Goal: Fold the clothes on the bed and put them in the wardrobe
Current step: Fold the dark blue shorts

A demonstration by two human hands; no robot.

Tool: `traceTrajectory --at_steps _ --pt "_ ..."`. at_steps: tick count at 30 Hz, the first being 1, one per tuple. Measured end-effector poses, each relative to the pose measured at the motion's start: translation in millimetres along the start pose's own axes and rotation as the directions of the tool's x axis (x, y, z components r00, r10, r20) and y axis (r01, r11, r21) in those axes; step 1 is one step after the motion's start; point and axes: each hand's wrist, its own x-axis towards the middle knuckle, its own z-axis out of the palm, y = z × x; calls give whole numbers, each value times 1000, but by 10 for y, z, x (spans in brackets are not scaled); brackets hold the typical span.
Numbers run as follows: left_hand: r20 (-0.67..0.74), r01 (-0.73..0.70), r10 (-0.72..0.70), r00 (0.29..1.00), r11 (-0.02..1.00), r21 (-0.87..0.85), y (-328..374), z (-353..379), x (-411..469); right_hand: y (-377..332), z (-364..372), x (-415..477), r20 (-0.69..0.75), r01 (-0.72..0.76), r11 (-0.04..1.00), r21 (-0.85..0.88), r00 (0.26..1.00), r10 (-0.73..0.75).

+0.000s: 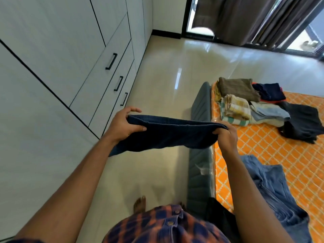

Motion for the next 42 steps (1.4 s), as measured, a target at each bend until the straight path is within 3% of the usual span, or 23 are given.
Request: traceTrajectory --at_steps 2,4,6,8,10,12,13,15,17,20,21,26,30,34,42 --pt "-125 0 -15 992 992 -124 100 -13 30 -32 20 76 21 -48 997 53 999 47" --pt "-90 21 -42 995 973 -229 200 -69 69 -111 -7 140 84 -89 989 114 993 80" --pt "143 77 -34 989 949 -306 271 -203 56 -214 -105 195 235 -157 946 282 968 91" --pt "391 183 -8 920 892 -413 293 -364 65 -325 -258 268 447 -293 865 407 890 91" --pt "458 300 -50 887 818 -491 237 -389 110 -378 -336 362 575 -320 902 289 812 104" --pt "294 274 -181 939 908 -317 98 -251 246 -337 -211 445 497 -254 961 105 851 171" --pt "129 201 -186 974 972 -120 37 -163 301 -294 -88 458 351 -199 980 5 918 184" --pt "-66 47 -40 997 993 111 -2 6 362 -195 150 420 21 -123 989 -77 992 125" --pt "-106 8 -9 994 1000 -13 7 47 381 -140 243 344 -101 -102 995 18 989 104" --pt "-57 103 -135 989 918 -382 40 49 366 -78 211 335 -58 -130 989 74 989 135" --pt "-50 142 -177 983 901 -410 64 83 369 -94 212 342 -67 -121 990 71 990 126" --pt "-257 132 -254 932 902 -412 148 499 420 -256 626 94 -177 -142 972 188 968 176" --pt "-342 -56 -49 938 955 -291 319 897 350 -391 1187 -192 -9 -83 981 173 996 85" --pt "-456 -174 97 885 976 -131 466 1022 247 -472 1452 -297 18 14 990 143 1000 -16" --pt "-415 -238 155 897 959 -157 587 929 156 -567 1486 -343 -29 107 979 176 994 -103"
